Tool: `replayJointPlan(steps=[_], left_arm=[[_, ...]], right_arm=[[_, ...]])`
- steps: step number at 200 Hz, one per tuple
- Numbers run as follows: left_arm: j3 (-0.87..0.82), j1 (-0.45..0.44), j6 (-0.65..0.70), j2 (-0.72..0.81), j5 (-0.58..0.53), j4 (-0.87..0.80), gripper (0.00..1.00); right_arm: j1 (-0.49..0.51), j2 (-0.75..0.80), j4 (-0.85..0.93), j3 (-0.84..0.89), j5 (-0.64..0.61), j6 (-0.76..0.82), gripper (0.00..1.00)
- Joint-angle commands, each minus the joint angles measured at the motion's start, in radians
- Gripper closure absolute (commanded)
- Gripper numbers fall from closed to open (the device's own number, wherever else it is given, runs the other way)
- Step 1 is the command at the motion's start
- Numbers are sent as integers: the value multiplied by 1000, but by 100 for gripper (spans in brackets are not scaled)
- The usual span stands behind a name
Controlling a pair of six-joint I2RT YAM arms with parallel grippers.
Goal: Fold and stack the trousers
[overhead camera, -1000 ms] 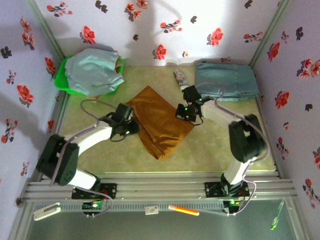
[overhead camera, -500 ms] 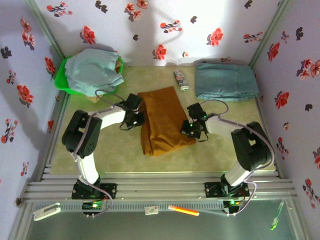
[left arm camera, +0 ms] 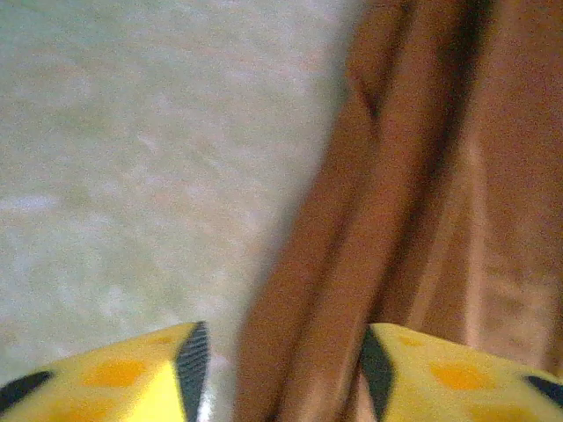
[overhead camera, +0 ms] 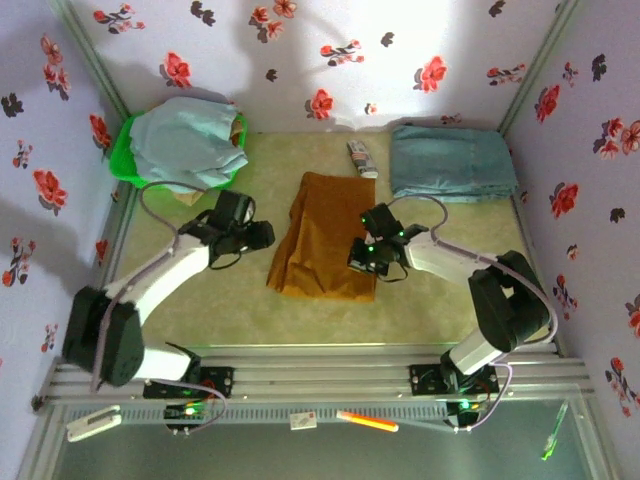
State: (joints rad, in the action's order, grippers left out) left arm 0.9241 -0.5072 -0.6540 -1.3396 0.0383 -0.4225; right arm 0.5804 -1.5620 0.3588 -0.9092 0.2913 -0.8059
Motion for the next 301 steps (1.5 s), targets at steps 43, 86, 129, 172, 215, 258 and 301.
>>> replayJointPlan(steps=[43,86,129,172,215,258,301], left_arm=[[-99,-229,-106,-54,-4,35,51],[-135,-282,-132,-110,-25,32,49],[-221,-306,-160,-91,-72,97,92],[-223,-306,-112,-13,-96,27,100],[-293,-305,-89,-14,-64,5,89],[-171,-299,-24,134,-67,-164,34],[215,-163,119,-51,-62,-176,49]], right_arm=[[-36,-60,57,-74,-30,74,95],[-52,-98,50,-66,-57,82,90],[-66,-134,26,-37,-60,80,92],[-119,-164,84,-41,-148,94,97],[-139,-195,99,-80,-101,119,95],[-138,-76,209,-165,-98,165,88],[-121,96,202,-97,-112,86,91]])
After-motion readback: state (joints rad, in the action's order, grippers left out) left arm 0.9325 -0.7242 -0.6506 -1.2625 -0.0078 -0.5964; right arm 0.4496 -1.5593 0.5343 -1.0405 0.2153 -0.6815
